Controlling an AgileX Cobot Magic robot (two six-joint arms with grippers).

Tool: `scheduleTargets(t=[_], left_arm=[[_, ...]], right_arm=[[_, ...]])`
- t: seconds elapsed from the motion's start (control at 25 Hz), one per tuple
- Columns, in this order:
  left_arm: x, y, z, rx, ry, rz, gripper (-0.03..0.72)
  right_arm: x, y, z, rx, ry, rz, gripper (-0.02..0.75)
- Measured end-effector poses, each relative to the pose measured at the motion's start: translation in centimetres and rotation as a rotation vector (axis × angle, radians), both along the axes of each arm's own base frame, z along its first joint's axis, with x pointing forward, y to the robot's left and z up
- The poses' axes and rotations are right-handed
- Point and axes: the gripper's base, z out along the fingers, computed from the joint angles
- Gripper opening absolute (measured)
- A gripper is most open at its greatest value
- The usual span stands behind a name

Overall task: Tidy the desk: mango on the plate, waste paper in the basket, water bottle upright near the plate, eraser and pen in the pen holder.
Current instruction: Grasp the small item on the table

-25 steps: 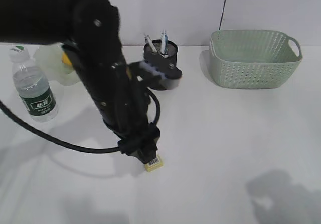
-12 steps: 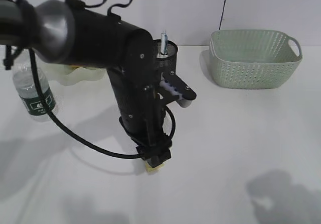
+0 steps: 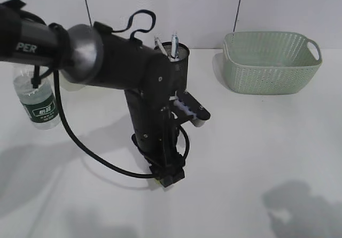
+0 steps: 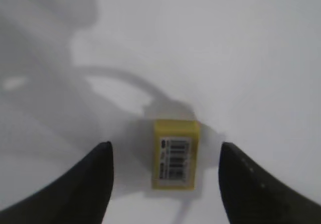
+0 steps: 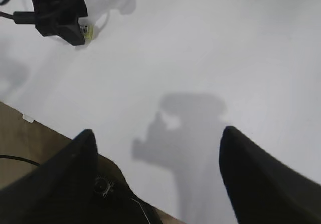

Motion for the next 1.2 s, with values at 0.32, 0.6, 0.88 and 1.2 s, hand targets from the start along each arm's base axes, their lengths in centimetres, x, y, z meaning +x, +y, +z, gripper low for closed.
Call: scheduleTargets(t=[0.32,0.6,0.88,1.2], left_arm=[[0.1,-0.1,-0.7,0.007,0.002,0.000,0.410],[0.1,-0.1,-0.7,0.005,0.003,0.002,0.207],[-0.1,0.1,-0.7,0.024,0.025,0.002,0.207],[-0.4,0.4,1.9,0.008,0.012,0.008,0.206]], right_arm=[[0.0,0.0,0.0,0.000,0.000,0.000,0.592],[0.0,0.0,0.0,0.000,0.000,0.000,0.592],[0.0,0.0,0.0,0.000,0.000,0.000,0.592],[0.0,0.0,0.0,0.000,0.000,0.000,0.591]])
